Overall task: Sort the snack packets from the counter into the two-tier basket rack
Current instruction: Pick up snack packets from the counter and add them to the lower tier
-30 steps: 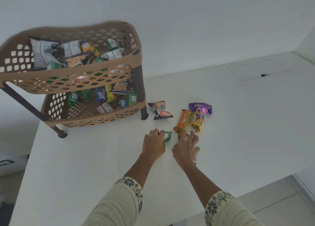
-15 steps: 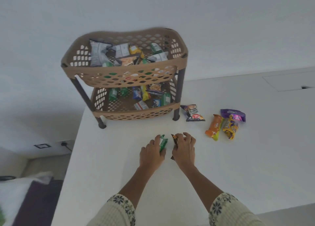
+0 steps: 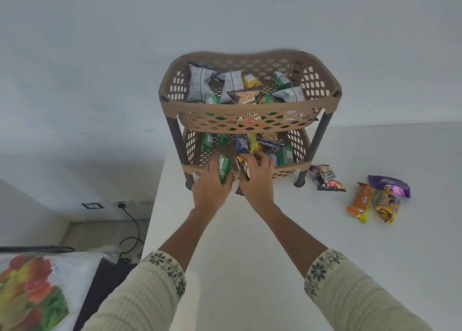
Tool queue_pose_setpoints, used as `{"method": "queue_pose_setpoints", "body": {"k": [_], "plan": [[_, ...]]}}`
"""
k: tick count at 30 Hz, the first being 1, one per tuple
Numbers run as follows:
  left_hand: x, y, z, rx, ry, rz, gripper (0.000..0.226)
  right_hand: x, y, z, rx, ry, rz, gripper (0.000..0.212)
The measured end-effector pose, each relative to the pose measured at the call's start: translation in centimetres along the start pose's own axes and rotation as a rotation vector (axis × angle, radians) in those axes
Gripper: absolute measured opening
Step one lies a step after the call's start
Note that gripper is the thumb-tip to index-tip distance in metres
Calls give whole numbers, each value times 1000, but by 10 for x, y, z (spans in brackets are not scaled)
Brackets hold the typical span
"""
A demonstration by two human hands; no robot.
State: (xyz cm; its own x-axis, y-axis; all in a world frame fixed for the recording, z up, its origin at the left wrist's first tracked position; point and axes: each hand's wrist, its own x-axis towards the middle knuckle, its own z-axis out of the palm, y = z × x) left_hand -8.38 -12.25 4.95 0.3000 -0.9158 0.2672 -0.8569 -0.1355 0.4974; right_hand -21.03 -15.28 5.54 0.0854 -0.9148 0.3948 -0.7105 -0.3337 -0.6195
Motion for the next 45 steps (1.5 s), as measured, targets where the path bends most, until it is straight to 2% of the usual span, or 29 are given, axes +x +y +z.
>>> {"method": "queue_pose_setpoints", "body": {"k": [5, 8, 13, 17, 22, 26, 30, 33, 36, 39, 43, 45], "plan": [[50, 4, -7, 29, -29, 15, 62, 53, -13, 22, -21, -69, 7, 43], [81, 4, -6, 124, -58, -9, 55, 87, -10, 41, -86, -127, 5, 46], [112, -3, 4, 295, -201, -108, 42, 117, -6, 71, 6, -227, 134, 53], [117, -9, 12, 390, -282, -105, 39, 117, -7, 93, -70, -289, 95, 58], [111, -21, 14, 365, -259, -83, 36, 114, 5, 104, -235, -429, 146, 42], [106, -23, 14, 325, -232, -44, 36, 116, 3, 99, -219, -380, 138, 50], [101, -24, 13, 270, -229, -62, 39, 114, 4, 94, -141, -300, 207, 44], [99, -25, 10, 217, -205, -54, 42, 115, 7, 92, -175, -334, 160, 43], [92, -27, 9, 121, -154, -30, 42, 121, 0, 97, -264, -439, 12, 47], [79, -31, 6, 52, -80, 42, 45, 124, -11, 109, -422, -563, -127, 38], [52, -41, 0, 52, 26, 109, 49, 131, -20, 118, -596, -741, -175, 36], [37, -48, 0, 84, 39, 123, 52, 133, -24, 120, -685, -766, -228, 39]]}}
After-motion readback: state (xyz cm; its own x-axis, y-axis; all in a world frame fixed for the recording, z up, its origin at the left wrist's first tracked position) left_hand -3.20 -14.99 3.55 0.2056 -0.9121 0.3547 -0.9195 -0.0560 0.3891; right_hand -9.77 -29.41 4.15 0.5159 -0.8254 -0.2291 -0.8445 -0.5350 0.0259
